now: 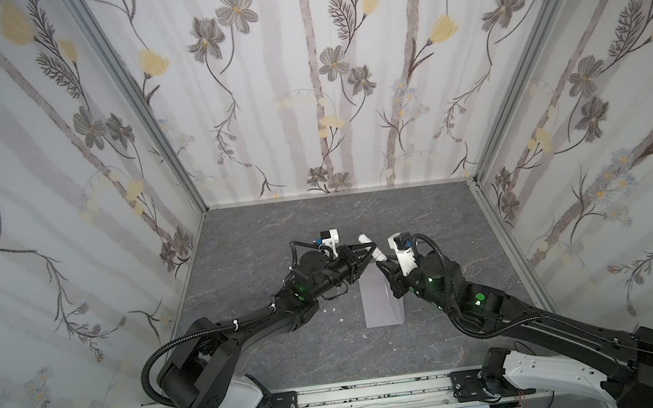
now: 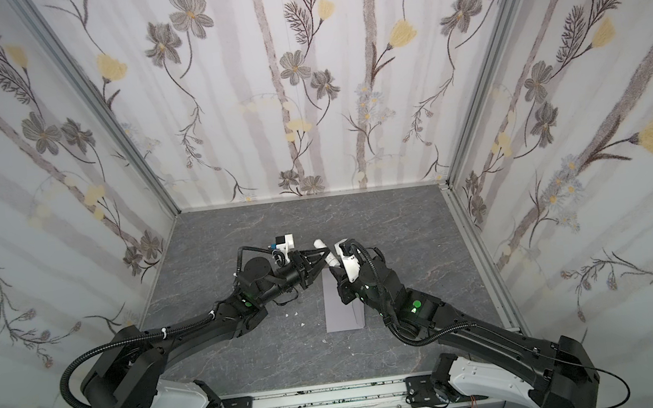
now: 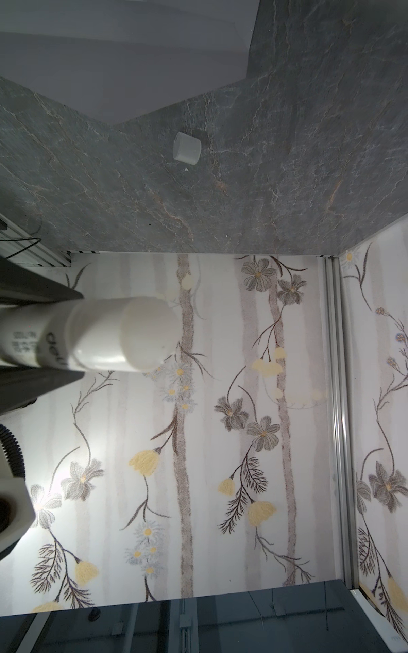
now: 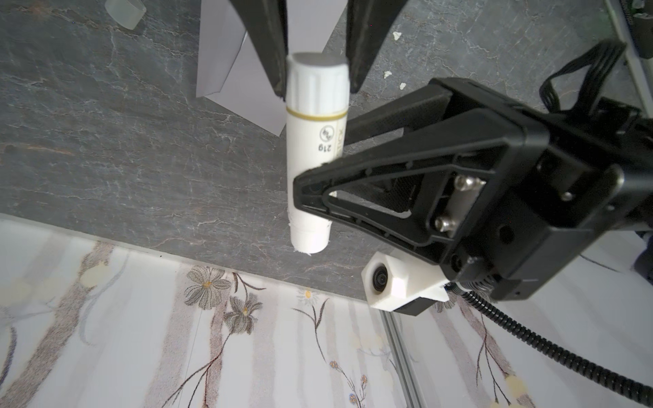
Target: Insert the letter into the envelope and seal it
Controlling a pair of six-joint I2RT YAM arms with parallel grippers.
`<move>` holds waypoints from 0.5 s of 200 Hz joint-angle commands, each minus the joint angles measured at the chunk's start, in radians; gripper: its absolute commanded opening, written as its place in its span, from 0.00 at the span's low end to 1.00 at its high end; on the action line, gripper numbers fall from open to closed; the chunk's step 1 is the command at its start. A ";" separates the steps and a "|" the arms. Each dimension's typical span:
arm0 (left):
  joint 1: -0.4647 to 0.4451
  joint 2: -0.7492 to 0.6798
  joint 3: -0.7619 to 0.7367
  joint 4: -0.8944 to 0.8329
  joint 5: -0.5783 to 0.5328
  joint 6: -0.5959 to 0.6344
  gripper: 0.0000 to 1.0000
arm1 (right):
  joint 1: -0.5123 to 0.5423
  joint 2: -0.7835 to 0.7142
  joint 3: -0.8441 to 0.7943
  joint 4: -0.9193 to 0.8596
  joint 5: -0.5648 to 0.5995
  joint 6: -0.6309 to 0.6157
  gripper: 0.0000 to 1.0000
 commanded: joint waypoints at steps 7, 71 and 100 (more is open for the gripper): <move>-0.007 0.001 -0.003 -0.024 0.012 0.030 0.00 | -0.048 -0.004 -0.007 0.137 -0.146 0.180 0.19; -0.016 -0.005 -0.014 -0.016 -0.014 0.047 0.00 | -0.169 -0.006 -0.077 0.297 -0.341 0.502 0.19; -0.018 -0.006 -0.020 -0.004 -0.020 0.052 0.00 | -0.194 0.001 -0.116 0.372 -0.377 0.641 0.19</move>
